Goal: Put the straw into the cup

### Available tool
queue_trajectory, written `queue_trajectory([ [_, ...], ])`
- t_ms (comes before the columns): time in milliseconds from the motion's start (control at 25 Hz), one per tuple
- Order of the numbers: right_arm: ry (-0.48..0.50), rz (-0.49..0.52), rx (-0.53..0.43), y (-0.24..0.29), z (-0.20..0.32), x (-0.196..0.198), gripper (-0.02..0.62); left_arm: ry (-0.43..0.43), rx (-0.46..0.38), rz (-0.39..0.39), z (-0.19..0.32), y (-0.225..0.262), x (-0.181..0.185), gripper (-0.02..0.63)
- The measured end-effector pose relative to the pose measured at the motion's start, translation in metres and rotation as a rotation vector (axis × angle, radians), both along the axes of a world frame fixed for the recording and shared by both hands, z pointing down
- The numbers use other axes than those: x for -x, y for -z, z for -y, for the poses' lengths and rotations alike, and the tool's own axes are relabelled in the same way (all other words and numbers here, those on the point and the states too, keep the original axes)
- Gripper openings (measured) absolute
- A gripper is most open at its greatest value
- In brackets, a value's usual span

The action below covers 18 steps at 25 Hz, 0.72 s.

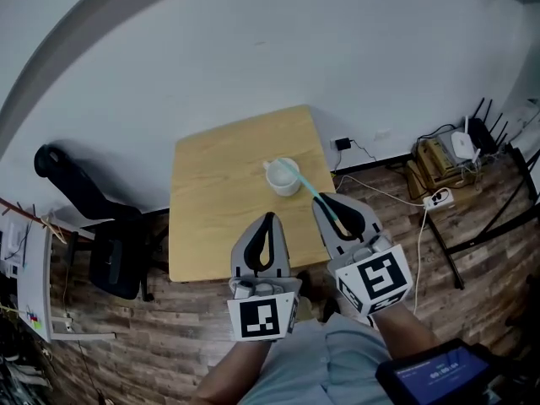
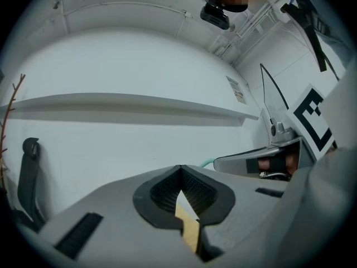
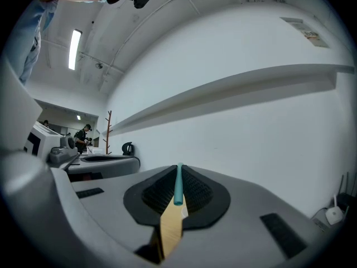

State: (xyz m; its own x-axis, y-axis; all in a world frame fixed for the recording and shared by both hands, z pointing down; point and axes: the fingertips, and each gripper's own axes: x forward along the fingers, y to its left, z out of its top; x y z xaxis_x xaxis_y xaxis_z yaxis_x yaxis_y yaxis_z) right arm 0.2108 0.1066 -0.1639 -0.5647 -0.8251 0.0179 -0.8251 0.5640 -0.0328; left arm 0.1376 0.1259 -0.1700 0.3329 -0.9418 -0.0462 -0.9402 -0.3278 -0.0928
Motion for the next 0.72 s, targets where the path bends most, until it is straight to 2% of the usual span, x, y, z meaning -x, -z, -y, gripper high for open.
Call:
queue_trajectory([
  [120,-0.001,-0.008,0.024,-0.008,0.015,0.009,0.02,-0.008,0.007,-0.024,0.017,-0.001,0.006,-0.003],
  [280,-0.021,-0.02,0.083,-0.029,0.033,0.016,0.02,-0.03,0.043,-0.018,0.035,-0.015,0.013,-0.003],
  [720,-0.06,-0.052,0.233,-0.092,0.076,0.028,0.021,-0.055,0.176,-0.048,0.083,-0.065,0.029,-0.003],
])
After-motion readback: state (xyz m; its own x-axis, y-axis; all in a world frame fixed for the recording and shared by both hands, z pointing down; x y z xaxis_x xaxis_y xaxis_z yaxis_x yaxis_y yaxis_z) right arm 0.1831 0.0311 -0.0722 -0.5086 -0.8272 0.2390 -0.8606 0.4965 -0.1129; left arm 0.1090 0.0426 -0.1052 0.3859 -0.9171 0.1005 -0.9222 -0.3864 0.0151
